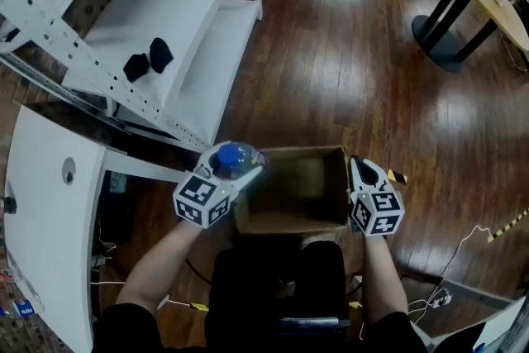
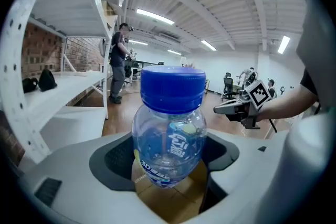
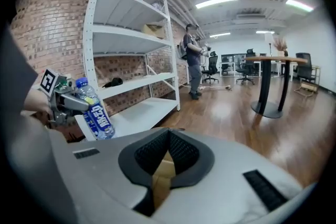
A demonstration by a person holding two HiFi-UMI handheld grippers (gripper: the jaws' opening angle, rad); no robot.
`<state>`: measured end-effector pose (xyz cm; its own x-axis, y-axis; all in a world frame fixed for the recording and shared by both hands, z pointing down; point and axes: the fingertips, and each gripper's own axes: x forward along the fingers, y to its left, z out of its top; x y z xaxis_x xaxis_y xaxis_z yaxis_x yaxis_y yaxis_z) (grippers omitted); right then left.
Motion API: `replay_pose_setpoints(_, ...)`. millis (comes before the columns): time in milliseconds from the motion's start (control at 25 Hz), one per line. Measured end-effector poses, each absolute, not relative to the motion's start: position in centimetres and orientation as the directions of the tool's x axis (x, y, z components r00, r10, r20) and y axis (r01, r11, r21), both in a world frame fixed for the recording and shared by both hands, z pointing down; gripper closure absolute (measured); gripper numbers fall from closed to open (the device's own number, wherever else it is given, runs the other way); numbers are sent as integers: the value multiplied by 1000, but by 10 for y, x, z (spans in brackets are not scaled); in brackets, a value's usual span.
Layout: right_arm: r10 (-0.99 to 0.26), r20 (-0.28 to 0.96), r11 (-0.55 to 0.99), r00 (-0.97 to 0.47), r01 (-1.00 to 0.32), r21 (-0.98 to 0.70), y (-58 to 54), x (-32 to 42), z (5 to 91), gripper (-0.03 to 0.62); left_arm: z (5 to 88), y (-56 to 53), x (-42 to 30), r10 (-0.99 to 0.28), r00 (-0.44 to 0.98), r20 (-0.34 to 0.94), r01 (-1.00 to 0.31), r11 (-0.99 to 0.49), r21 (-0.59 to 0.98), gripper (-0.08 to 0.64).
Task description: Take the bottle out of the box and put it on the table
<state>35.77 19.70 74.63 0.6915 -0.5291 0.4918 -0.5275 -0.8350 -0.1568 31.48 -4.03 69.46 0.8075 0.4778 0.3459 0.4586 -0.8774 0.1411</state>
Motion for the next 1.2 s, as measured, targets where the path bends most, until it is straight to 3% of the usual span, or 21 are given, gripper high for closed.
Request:
replay_pose_setpoints(120,-542,461,-833,703,-520,-188,183,360,665,588,620,-65,293,433,836,337,406,-901,150,198)
replay_pose_setpoints(400,-666,427,-712,611,-692,-120,118,309,474,588,420,-108,221,341,877,337,328,-940,98,198)
replay_pose_setpoints(640,-774,368,-580,515,-810,-85,57,249,366,588,286,-157,151,248,929,274,233,-969,86,198)
replay_pose_setpoints(880,-871,307,-400,383,-916,8,-37,203,310,588,231,-213,73,75,975,210,71,-997,27,198)
replay_pose_setpoints(1200,-972,230,-49,59,-998,49,-155,145,267,588,232,-254,-11,-206,956,210,-213,-977,10,198)
